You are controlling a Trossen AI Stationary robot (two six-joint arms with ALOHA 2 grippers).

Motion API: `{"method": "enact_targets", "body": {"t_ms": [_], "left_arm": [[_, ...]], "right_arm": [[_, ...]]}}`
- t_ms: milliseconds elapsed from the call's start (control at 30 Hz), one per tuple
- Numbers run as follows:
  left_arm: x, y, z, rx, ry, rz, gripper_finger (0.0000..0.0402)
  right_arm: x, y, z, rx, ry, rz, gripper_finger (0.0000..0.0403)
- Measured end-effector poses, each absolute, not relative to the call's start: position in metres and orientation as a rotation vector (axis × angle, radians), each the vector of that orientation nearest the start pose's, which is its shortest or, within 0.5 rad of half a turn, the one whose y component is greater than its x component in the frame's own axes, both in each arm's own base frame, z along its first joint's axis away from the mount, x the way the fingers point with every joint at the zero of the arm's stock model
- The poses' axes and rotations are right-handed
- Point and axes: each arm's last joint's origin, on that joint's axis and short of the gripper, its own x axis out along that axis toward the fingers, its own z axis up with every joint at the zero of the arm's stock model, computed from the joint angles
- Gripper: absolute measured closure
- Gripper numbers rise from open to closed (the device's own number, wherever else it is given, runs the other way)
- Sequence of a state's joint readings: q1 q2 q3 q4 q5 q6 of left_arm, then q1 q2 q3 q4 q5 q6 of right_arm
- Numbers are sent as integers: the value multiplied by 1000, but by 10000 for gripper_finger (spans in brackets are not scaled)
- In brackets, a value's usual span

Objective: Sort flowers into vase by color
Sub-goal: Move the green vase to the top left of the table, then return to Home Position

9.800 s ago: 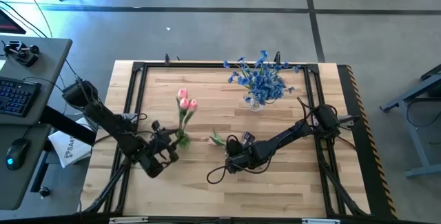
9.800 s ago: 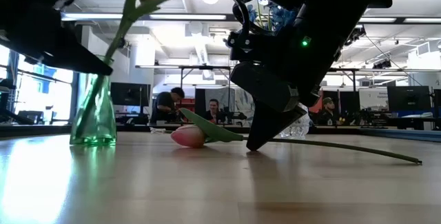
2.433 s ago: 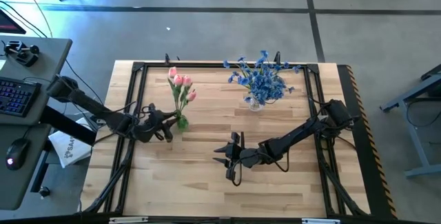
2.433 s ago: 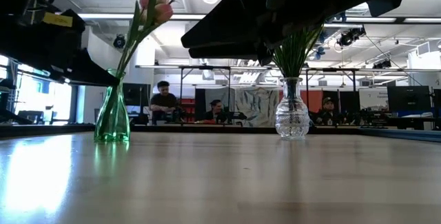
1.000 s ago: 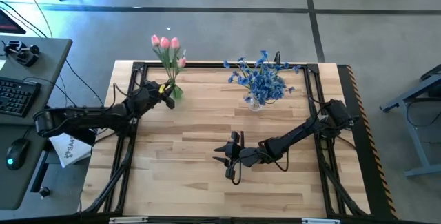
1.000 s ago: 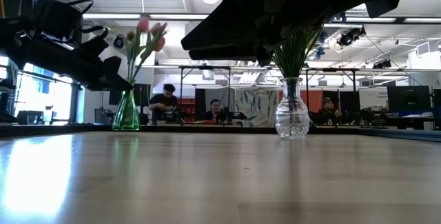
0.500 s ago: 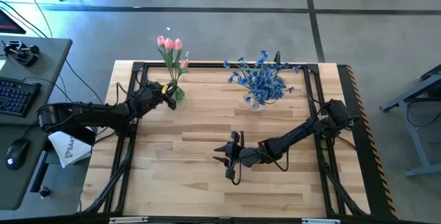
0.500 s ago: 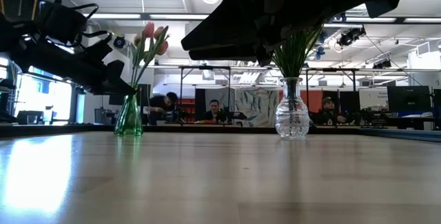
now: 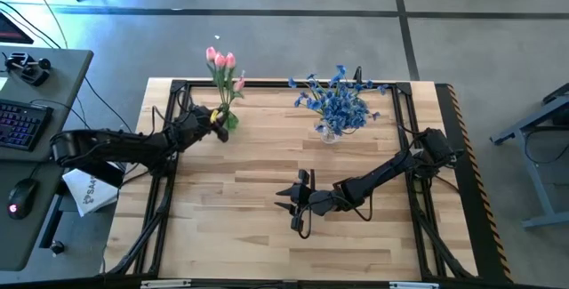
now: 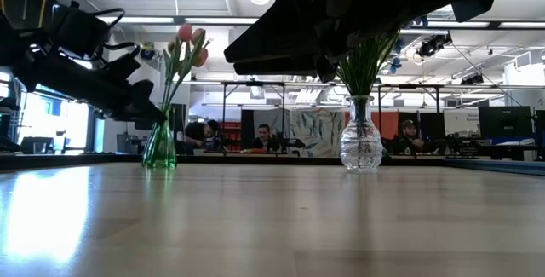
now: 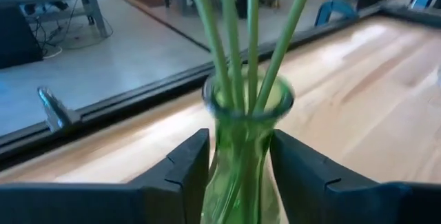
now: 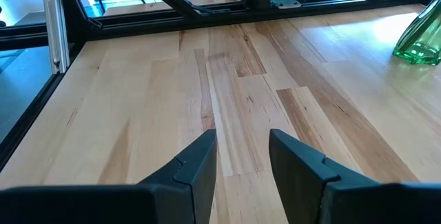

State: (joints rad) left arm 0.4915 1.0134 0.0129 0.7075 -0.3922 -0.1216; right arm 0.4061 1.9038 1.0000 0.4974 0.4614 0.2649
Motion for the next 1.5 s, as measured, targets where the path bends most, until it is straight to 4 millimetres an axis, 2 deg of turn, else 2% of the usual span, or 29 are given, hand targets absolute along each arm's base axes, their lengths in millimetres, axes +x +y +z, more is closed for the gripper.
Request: {"method": "enact_targets", "body": {"t_ms": [233, 400, 533, 667, 767, 900, 1100, 1300, 1500], "left_arm": [[126, 80, 121, -124, 334, 890, 228], [122, 76, 119, -154, 385, 847, 223], [117, 73, 116, -259, 398, 840, 223], [118, 69, 124, -344, 422, 729, 222], [122, 65, 136, -400, 424, 547, 222], [125, 52, 150, -440, 346, 275, 222], [122, 30, 168, -417, 210, 91, 222], [115, 7, 185, -348, 63, -11, 222], [108, -9, 191, -233, -6, -54, 222]], "right_arm": [[364, 143, 161, 103, 357, -105, 273], [364, 143, 161, 114, 357, -107, 273], [364, 143, 161, 114, 357, -107, 273], [364, 143, 161, 114, 357, -107, 273], [364, 143, 161, 114, 357, -107, 273], [364, 143, 161, 114, 357, -107, 273], [364, 143, 161, 127, 356, -109, 273], [364, 143, 161, 136, 356, -111, 273], [364, 143, 161, 136, 355, -111, 273]]}}
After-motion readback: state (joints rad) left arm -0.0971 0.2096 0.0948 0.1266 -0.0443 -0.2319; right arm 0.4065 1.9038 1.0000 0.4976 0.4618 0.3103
